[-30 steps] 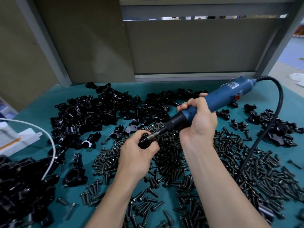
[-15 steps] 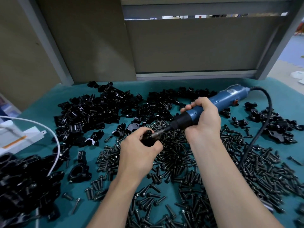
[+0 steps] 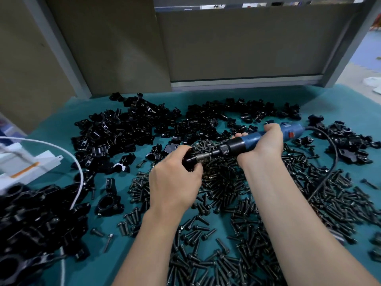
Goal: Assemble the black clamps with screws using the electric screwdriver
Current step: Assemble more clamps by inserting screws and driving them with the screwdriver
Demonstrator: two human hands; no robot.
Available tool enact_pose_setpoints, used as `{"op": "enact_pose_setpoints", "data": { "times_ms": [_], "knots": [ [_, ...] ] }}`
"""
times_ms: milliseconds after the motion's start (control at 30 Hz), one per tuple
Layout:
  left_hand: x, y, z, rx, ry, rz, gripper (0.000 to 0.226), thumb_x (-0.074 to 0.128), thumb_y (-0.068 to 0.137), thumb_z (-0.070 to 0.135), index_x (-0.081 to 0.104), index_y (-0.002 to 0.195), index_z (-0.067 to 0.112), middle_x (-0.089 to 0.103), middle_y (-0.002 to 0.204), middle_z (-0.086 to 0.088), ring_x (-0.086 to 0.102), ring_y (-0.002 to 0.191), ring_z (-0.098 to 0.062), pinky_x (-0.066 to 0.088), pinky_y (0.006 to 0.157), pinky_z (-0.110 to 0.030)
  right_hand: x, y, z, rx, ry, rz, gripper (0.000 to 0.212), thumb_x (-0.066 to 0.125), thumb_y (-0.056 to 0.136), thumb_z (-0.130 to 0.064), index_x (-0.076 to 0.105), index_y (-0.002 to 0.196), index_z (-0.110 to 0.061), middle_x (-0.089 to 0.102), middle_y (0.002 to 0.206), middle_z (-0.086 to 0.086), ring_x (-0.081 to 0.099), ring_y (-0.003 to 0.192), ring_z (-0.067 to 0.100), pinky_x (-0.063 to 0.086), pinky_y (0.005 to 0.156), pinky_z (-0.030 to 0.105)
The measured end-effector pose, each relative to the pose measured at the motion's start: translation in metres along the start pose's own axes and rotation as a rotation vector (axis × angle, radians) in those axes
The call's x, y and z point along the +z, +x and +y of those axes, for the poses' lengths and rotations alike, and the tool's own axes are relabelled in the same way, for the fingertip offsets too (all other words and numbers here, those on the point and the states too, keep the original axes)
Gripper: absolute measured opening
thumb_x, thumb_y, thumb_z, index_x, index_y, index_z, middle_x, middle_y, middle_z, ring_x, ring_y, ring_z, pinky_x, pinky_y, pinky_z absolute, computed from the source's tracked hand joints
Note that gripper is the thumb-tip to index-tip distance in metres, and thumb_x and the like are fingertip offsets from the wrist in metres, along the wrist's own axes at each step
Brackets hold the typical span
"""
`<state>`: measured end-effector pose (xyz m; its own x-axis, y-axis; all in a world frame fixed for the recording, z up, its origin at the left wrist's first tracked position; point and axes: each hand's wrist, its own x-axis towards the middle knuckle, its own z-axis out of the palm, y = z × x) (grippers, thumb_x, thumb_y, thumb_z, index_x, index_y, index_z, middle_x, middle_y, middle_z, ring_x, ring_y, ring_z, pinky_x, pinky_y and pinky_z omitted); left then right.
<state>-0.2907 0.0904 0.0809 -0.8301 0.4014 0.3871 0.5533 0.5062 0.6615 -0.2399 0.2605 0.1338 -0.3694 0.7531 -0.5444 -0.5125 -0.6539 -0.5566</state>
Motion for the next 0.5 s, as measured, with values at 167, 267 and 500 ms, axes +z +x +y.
{"op": "enact_pose_setpoints", "data": {
  "times_ms": [167, 267, 500],
  "knots": [
    [-0.006, 0.01, -0.011, -0.254, -0.303, 0.035, 0.018, 0.087, 0.078, 0.025, 0.072, 0.079, 0.037, 0.07, 0.068, 0.02, 0.065, 0.063, 0.007, 0.048, 0.051, -0.011, -0.001, -0.001, 0.004, -0.006, -0.118, 0.039, 0.027, 0.063, 0.098, -0.017, 0.046, 0.119, -0.019, 0.06, 0.102, 0.008, 0.069, 0.073, 0.026, 0.063, 0.08, 0.05],
    [-0.02, 0.022, -0.027, -0.411, -0.539, 0.155, 0.007, 0.084, 0.065, 0.033, 0.08, 0.07, 0.031, 0.075, 0.069, 0.012, 0.063, 0.057, 0.001, 0.051, 0.057, -0.028, -0.006, -0.001, -0.001, -0.067, -0.311, 0.032, 0.015, 0.062, 0.101, -0.024, 0.049, 0.106, -0.019, 0.061, 0.104, 0.007, 0.068, 0.084, 0.023, 0.064, 0.071, 0.047],
    [-0.011, 0.02, -0.016, -0.356, -0.807, 0.283, 0.012, 0.079, 0.064, 0.033, 0.079, 0.074, 0.026, 0.074, 0.073, 0.003, 0.066, 0.071, -0.017, 0.052, 0.069, -0.04, -0.025, 0.001, 0.006, -0.36, -1.207, -0.067, 0.048, 0.059, 0.094, -0.061, 0.066, 0.092, -0.014, 0.075, 0.066, 0.003, 0.068, 0.055, 0.015, 0.053, 0.064, 0.033]
  ]
}}
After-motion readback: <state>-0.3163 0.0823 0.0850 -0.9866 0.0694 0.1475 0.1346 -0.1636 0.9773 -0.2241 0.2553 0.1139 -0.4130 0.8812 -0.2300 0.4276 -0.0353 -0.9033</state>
